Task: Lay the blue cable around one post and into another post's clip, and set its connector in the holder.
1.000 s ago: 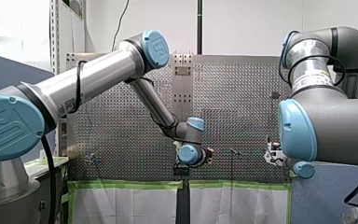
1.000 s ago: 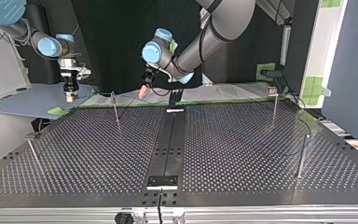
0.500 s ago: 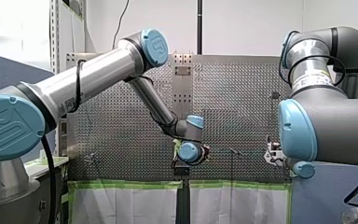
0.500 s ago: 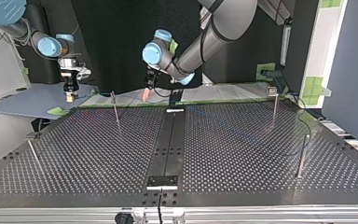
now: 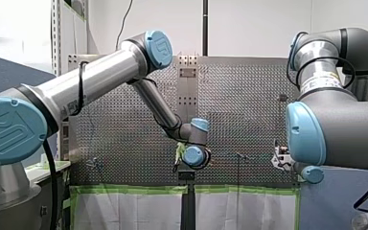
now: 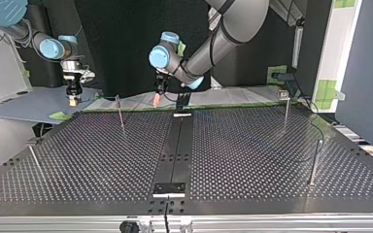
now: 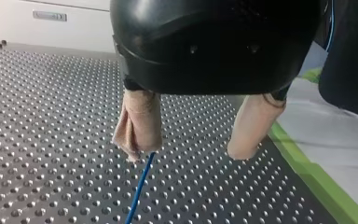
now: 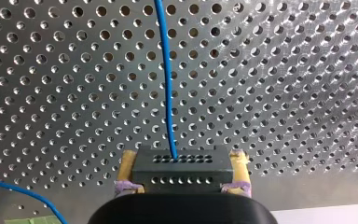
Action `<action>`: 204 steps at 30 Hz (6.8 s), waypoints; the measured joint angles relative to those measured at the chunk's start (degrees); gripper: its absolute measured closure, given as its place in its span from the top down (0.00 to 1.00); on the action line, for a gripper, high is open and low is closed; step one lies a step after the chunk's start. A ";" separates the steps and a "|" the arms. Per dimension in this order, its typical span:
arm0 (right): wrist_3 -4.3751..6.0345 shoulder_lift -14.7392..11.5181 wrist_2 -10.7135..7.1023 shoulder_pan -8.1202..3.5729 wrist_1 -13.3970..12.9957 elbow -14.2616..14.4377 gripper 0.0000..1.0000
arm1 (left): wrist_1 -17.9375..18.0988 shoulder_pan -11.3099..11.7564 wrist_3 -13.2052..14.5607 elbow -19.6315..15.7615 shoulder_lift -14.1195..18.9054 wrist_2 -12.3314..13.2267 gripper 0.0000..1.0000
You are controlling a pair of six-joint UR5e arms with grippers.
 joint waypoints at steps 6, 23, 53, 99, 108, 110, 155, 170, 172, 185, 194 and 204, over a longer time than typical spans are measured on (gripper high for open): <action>-0.05 0.01 -0.01 0.00 0.00 0.00 0.00 | 0.05 0.02 1.11 0.06 0.06 -0.02 1.00; 0.01 0.16 -0.07 0.01 -0.25 0.00 0.00 | 1.08 -0.40 3.76 0.44 0.99 8.92 1.00; 0.01 0.22 -0.18 0.07 -0.26 0.00 0.00 | 1.31 -0.58 3.45 0.88 1.96 13.49 1.00; 0.01 0.78 -0.16 0.44 -0.51 -0.01 0.00 | 1.26 -1.07 -2.50 0.91 2.72 9.29 1.00; 0.01 0.80 -0.25 0.44 -0.53 -0.01 0.00 | 1.58 -1.22 2.07 0.92 2.72 11.13 1.00; 0.01 0.84 -0.26 0.44 -0.53 0.00 0.00 | 1.59 -1.28 2.92 0.91 2.72 11.87 1.00; 0.00 1.14 -0.26 0.52 -0.52 -0.01 0.00 | 1.27 -4.67 3.75 0.90 2.70 19.32 1.00; 0.00 1.23 -0.26 0.52 -0.47 -0.01 0.00 | 1.10 -3.90 1.79 0.90 2.73 17.16 1.00; 0.00 1.23 -0.27 0.52 -0.46 -0.01 0.00 | 0.65 -3.46 0.88 0.84 2.74 16.24 1.00; 0.39 1.24 -0.57 0.52 -0.83 -0.01 0.00 | 0.71 -1.57 -0.24 -3.88 6.33 9.91 1.00; 0.50 1.24 -0.87 0.52 -0.87 0.00 0.00 | 3.50 -3.26 -1.34 -8.44 10.86 5.36 1.00; 0.78 1.24 -0.87 0.52 -1.06 0.00 0.00 | 6.89 -5.66 -5.96 -13.98 16.40 0.87 1.00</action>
